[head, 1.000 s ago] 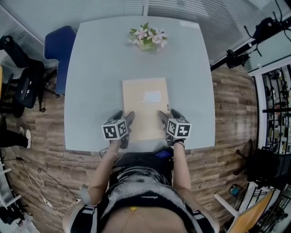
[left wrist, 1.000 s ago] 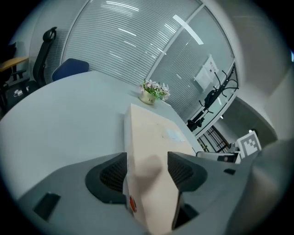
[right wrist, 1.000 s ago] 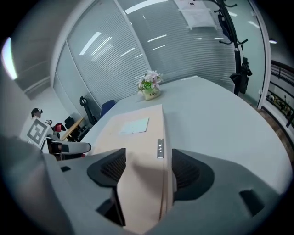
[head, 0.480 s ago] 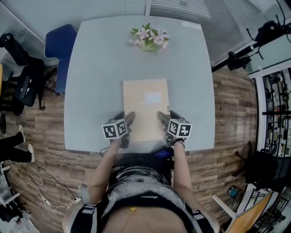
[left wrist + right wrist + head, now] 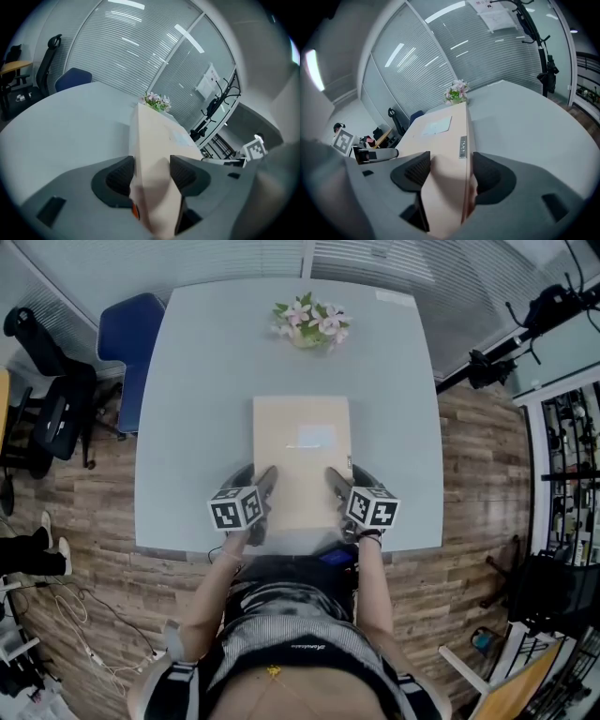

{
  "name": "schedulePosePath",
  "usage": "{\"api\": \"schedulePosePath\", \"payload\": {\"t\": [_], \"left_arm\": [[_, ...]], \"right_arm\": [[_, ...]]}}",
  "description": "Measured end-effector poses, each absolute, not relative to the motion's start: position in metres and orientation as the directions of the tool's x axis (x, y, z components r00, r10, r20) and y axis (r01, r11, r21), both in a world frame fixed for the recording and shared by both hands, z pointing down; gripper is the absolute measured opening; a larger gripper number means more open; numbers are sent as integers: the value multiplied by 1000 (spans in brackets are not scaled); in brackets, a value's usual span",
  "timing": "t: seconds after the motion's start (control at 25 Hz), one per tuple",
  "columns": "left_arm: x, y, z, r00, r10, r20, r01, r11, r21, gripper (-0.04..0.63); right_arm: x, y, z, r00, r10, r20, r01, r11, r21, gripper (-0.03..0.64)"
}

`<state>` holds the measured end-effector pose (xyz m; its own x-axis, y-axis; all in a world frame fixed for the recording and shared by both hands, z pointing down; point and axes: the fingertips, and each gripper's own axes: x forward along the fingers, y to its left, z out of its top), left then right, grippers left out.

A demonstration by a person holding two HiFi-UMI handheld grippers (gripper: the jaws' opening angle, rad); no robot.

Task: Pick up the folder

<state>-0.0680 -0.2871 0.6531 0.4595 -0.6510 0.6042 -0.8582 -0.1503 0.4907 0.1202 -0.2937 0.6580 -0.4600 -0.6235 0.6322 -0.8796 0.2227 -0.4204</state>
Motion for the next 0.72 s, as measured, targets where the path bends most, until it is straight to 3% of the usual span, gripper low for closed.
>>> {"api": "schedulePosePath", "payload": {"t": [0.72], "left_arm": [[-71,-291,511,439,-799,411,-876,-279,392,239]], "right_arm": [[122,-285,524,-405,-789,461,-901,260,-348,285]]}}
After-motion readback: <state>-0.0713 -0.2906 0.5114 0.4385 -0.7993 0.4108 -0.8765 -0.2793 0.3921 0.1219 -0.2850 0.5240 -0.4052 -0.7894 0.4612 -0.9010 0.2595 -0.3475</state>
